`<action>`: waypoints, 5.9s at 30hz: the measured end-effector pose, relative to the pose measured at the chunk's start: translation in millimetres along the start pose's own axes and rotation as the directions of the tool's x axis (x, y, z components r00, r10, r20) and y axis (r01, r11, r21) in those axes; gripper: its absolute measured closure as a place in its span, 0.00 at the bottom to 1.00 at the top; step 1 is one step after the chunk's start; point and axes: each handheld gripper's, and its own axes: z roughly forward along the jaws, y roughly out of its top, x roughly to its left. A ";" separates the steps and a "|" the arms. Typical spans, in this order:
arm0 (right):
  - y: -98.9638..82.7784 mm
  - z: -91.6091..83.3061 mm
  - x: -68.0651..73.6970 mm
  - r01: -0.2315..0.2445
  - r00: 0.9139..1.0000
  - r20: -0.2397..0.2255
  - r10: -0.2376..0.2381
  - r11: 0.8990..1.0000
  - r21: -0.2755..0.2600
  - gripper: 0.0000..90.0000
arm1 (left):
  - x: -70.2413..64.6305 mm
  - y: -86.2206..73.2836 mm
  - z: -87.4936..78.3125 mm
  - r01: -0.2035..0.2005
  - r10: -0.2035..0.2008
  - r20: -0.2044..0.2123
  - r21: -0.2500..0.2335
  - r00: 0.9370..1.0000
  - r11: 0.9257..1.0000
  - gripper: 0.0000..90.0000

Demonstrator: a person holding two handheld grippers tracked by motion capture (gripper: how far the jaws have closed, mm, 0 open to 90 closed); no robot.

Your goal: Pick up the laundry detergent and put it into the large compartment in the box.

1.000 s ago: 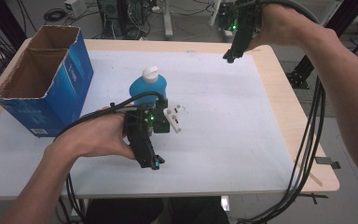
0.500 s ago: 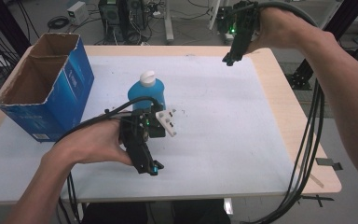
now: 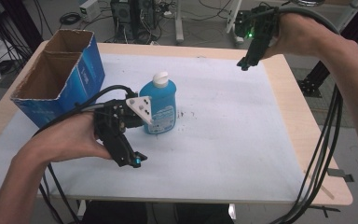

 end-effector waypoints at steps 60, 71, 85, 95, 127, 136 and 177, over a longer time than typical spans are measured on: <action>6.6 7.7 6.0 0.038 0.999 -0.008 -0.038 0.999 0.015 0.13 | 76.0 58.4 4.4 0.325 -0.334 -0.134 -0.083 0.933 0.942 0.19; 7.7 9.0 6.8 0.038 0.999 -0.011 -0.038 0.999 0.020 0.13 | 76.5 59.1 3.2 0.320 -0.327 -0.127 -0.076 0.936 0.944 0.24; 4.9 13.6 7.4 0.034 0.999 -0.015 -0.033 0.999 0.025 0.13 | 76.4 64.4 1.7 0.290 -0.295 -0.125 -0.058 0.947 0.955 0.31; 4.7 13.2 7.6 0.029 0.999 -0.014 -0.029 0.999 0.027 0.13 | 77.4 64.7 2.0 0.281 -0.285 -0.128 -0.044 0.950 0.959 0.38; -0.5 8.2 9.5 0.022 1.000 -0.008 -0.022 1.000 0.018 0.13 | 89.9 87.2 -39.2 0.242 -0.238 -0.128 0.015 0.963 0.970 0.41; -1.1 7.0 9.5 0.024 1.000 -0.008 -0.024 1.000 0.015 0.13 | 100.3 107.3 -101.7 0.241 -0.233 -0.156 0.030 0.960 0.970 0.41; 0.8 17.3 7.6 0.040 0.999 -0.019 -0.040 0.999 0.020 0.13 | 140.5 -17.5 -248.9 0.514 -0.505 -0.311 -0.060 0.805 0.856 0.42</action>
